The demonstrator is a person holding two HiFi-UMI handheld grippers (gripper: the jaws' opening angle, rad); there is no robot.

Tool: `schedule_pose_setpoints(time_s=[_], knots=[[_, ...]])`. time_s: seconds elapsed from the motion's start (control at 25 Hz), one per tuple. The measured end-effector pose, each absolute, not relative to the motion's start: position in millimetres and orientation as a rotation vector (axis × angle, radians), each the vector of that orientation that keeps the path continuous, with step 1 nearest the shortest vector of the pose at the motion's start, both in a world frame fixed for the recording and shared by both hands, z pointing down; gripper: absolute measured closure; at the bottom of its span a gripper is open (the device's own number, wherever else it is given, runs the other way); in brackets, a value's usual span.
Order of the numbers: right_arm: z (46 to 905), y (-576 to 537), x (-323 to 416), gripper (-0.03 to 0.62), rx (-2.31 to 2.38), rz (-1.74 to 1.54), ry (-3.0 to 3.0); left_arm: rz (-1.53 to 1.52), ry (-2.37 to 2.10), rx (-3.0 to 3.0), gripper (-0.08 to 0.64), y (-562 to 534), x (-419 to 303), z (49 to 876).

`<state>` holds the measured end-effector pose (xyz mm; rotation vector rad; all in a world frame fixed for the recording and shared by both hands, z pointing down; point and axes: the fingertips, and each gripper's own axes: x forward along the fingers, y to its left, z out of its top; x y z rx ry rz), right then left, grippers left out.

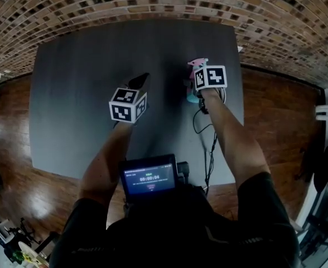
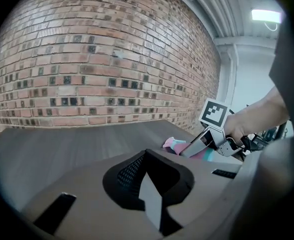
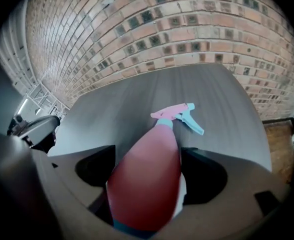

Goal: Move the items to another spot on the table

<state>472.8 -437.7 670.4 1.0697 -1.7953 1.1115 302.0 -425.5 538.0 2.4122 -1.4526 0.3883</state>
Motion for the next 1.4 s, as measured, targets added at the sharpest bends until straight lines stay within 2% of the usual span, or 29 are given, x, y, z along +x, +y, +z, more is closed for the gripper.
schedule_pose_setpoints(time_s=[0.44, 0.76, 1.0, 1.4], knots=[[673.6, -440.7, 471.2, 0.183, 1.015, 1.059, -1.821, 0.355, -1.462, 2.410, 0.561, -416.7, 309.0, 533.4], [659.7, -438.6, 457.6, 0.187, 0.986, 0.987, -1.922, 0.354, -1.554, 2.409, 0.561, -400.2, 282.5, 506.1], [596.5, -437.6, 438.7, 0.187, 1.012, 0.883, -2.128, 0.313, -1.601, 2.430, 0.561, -385.6, 269.0, 475.7], [420.4, -399.2, 384.1, 0.187, 1.025, 0.584, -2.527, 0.095, -1.769, 2.506, 0.561, -324.4, 211.0, 368.5]])
